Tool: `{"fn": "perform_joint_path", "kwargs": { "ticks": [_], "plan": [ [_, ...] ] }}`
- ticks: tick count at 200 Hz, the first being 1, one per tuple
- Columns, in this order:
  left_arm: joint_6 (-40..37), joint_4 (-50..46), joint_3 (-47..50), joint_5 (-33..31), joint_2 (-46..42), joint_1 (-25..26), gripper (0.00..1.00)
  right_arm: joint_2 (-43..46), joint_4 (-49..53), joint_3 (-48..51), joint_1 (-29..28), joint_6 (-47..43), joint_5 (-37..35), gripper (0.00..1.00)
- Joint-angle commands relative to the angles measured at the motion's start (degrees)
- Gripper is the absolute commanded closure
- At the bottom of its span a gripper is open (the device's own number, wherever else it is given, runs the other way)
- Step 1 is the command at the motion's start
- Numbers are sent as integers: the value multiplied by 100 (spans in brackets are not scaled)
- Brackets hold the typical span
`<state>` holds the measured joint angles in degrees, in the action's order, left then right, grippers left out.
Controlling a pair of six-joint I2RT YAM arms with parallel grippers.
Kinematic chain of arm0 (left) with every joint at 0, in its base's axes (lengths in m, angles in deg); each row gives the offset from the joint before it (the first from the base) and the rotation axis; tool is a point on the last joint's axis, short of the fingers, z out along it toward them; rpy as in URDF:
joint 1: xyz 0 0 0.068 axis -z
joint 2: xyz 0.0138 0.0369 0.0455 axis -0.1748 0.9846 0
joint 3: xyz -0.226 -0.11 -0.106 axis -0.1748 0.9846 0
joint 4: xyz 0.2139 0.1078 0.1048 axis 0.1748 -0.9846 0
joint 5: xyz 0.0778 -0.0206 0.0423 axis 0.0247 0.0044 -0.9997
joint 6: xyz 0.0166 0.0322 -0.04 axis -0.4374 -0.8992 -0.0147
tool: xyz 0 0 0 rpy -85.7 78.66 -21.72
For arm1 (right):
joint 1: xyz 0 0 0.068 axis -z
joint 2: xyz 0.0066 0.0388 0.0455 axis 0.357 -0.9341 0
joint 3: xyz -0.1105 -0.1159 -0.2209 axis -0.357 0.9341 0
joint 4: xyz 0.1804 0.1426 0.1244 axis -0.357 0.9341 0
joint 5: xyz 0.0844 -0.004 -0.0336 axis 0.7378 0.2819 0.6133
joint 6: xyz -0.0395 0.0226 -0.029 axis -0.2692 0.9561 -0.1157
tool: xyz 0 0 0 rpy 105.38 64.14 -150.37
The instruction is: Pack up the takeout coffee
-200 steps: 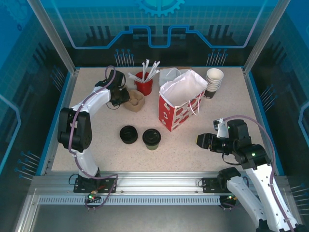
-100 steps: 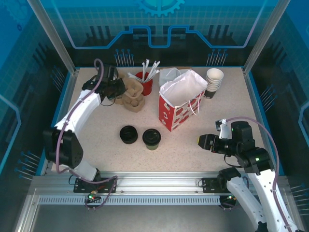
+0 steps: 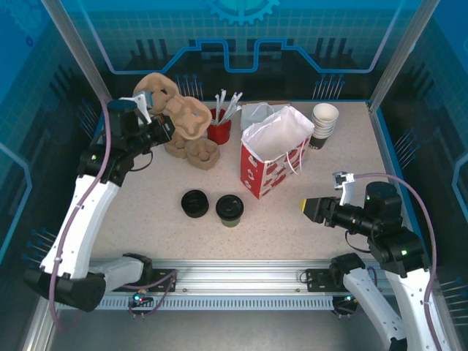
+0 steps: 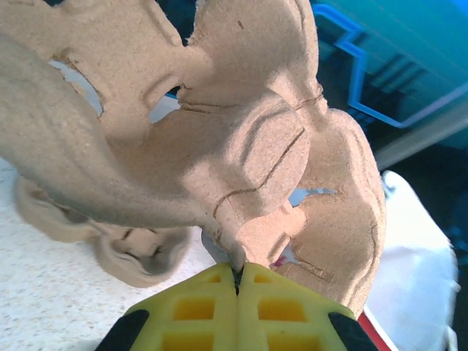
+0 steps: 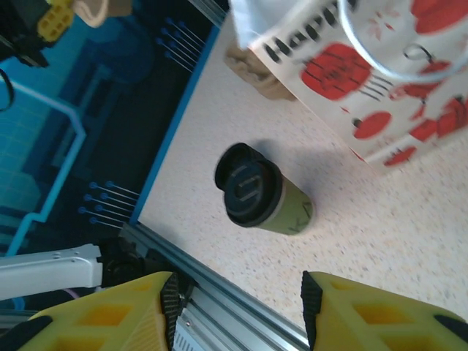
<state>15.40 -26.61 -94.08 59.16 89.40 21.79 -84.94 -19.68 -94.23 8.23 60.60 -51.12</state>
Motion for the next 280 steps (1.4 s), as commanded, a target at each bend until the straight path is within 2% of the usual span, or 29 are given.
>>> {"fn": "perform_joint_path", "kwargs": {
  "ticks": [1, 24, 61, 100, 152, 200, 228, 268, 280],
  "plan": [
    [-623, -155, -81, 777, -227, 391, 100, -84, -478, -343, 78, -167, 428, 50],
    [-956, -262, -52, 834, -457, 824, 100, -308, -588, -657, 78, -279, 619, 49],
    [-1099, -125, 147, 1713, -551, 1151, 100, -727, -654, -1110, 56, -352, 993, 47],
    [-1236, -62, 319, 1977, -416, 1622, 100, -1084, -763, -1311, -89, -233, 1042, 47],
    [-1438, 36, 327, 2128, -148, 2277, 100, -1457, -744, -1579, -678, -129, 688, 47],
    [-1495, 77, 280, 2107, 18, 2514, 100, -1831, -697, -1776, -1573, -230, 3, 48],
    [-1520, 73, 257, 2102, 47, 2619, 100, -2031, -664, -1872, -1910, -223, -263, 51],
    [-1543, 86, 261, 2086, 82, 2717, 100, -2120, -673, -1845, -2080, -250, -527, 51],
    [-1552, 83, 261, 2082, 108, 2742, 100, -2119, -762, -1798, -2095, -206, -524, 55]
  ]
}}
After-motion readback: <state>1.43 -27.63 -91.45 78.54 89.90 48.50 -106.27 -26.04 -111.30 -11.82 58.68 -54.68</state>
